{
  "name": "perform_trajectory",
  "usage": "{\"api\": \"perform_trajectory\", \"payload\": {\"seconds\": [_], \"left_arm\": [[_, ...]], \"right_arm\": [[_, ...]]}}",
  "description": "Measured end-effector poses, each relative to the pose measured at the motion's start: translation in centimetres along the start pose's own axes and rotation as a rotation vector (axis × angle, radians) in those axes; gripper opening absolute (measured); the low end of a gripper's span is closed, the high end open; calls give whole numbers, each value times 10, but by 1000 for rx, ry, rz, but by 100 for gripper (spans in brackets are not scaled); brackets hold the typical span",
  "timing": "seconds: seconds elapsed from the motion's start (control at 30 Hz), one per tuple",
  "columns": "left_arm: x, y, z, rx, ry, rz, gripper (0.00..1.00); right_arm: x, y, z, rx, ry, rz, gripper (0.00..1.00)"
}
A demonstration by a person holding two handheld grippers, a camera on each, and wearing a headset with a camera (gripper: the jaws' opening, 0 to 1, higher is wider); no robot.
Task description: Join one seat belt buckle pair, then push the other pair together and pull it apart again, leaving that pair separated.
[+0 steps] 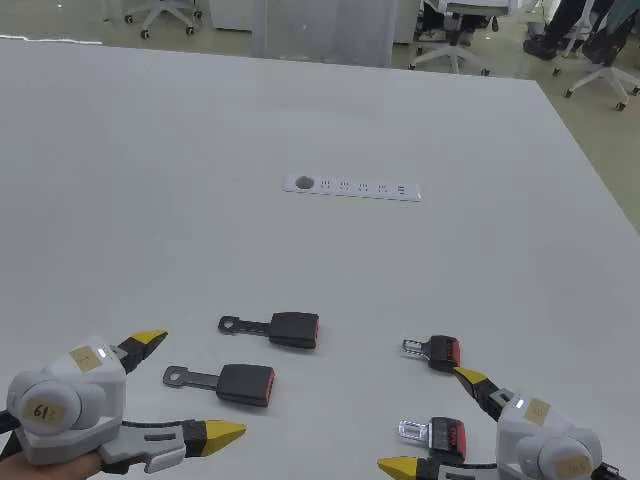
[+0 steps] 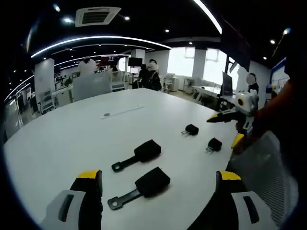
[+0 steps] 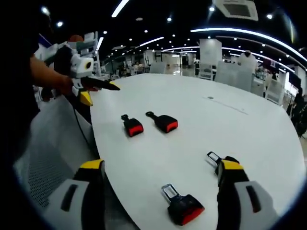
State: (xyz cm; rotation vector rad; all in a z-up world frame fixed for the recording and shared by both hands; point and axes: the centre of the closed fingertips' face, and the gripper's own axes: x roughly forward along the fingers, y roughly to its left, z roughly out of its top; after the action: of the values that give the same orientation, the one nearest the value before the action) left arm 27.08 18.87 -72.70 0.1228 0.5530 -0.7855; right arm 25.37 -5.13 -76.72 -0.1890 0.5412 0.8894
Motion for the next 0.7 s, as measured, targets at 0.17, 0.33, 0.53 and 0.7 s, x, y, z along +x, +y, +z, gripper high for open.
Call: {"api": "perform_trajectory", "payload": {"seconds": [0.17,0.33,0.53,0.7], "left_arm": [[-1,0,-2,0,3,3,100],[-3,1,-1,2,-2,9,100],[-4,0,0,7,-2,6,100],[-4,0,0,12,0,3,100]], "right_arm": [[-2,-2,-1,20,-5,-14,98],[-4,-2,-3,24,-2,-19,98],[-5,1,-6,26,3,-20,98],[-5,1,-7,25,6,-17,98]]}}
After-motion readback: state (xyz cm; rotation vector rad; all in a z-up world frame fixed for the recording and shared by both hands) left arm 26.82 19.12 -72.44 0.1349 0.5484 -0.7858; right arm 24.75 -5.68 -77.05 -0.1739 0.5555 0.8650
